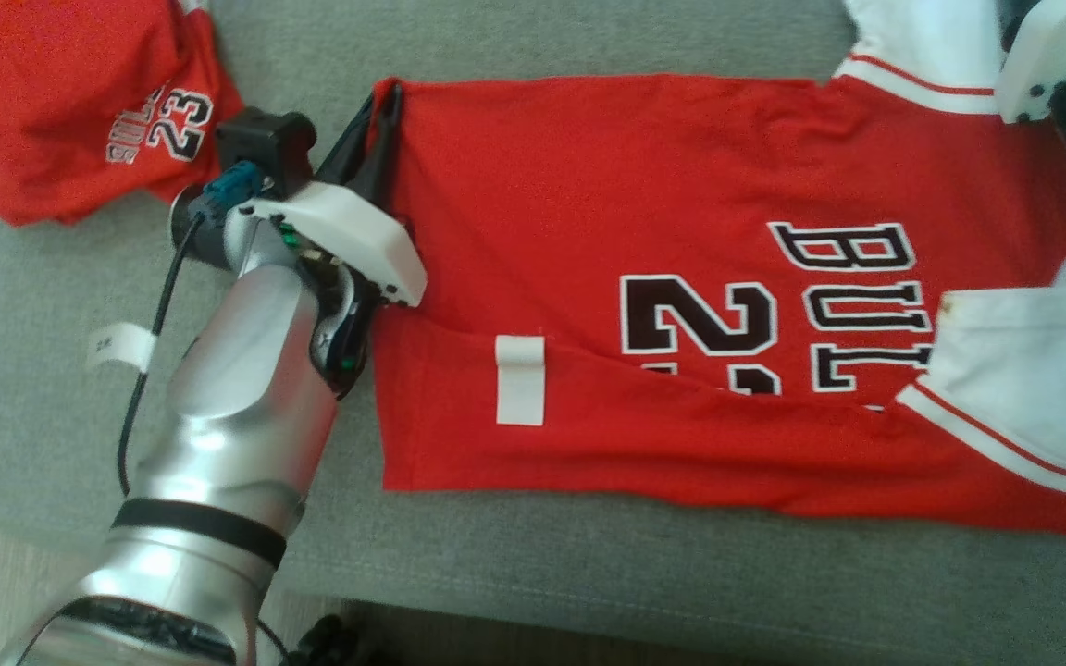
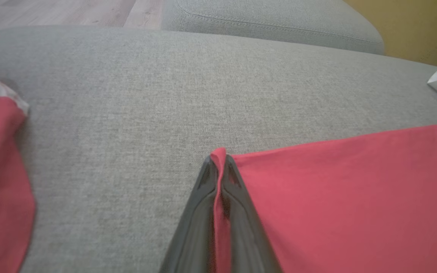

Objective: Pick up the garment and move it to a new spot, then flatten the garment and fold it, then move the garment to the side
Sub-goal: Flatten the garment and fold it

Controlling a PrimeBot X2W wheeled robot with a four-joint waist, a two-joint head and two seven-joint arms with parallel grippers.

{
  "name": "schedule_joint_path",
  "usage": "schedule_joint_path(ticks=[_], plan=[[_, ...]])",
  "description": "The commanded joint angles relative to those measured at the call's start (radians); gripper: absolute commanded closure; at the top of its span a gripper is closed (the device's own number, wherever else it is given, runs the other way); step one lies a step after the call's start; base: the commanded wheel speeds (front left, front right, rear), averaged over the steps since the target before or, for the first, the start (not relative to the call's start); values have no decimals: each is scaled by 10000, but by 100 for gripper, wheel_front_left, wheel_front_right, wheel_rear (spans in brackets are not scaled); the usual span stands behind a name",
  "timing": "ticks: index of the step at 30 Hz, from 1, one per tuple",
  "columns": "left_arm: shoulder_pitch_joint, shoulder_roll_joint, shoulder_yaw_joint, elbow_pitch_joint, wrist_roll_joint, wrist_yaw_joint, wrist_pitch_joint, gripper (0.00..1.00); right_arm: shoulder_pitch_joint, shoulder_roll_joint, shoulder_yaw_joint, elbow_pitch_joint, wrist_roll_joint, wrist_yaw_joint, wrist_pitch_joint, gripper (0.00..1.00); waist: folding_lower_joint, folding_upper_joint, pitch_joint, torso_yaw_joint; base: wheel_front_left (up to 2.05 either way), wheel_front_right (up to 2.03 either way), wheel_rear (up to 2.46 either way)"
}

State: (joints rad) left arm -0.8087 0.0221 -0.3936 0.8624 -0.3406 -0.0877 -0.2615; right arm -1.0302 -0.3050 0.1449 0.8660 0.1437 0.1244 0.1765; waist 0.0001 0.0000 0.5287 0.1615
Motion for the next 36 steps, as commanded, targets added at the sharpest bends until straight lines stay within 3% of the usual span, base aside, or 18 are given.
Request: schedule_joint_path(ticks=[1,7,8,10,19,28,36], plan=[[-56,284,-60,-97,-215,124,-2,100,-354,-58,109,-52,-174,63,107,0,-1,0,274,276,0,0,0],[-317,283,-799,-274,-919,423,-3,100,-892,-174,317,821,-550,63,302,0,-1,0,476,456,0,0,0],[-352,283,-894,-289,-990,466,-3,100,-946,-179,354,955,-576,63,354,16,-1,0,490,464,0,0,0],[-421,282,-1042,-301,-1095,544,-3,100,-1055,-188,351,1161,-564,63,375,100,-1,0,505,457,0,0,0],[-595,282,-984,-260,-1130,760,-3,100,-1443,-185,120,1667,-639,63,-286,100,-1,0,458,268,0,0,0],[-917,281,-120,-1448,-363,1138,-3,100,-2023,-192,-639,1597,-949,63,-2350,100,-1,0,268,166,0,0,0],[-876,324,649,-1636,334,1000,-3,100,-2231,39,-1359,1995,-1312,63,-3752,100,-1,0,-258,-153,0,0,0]])
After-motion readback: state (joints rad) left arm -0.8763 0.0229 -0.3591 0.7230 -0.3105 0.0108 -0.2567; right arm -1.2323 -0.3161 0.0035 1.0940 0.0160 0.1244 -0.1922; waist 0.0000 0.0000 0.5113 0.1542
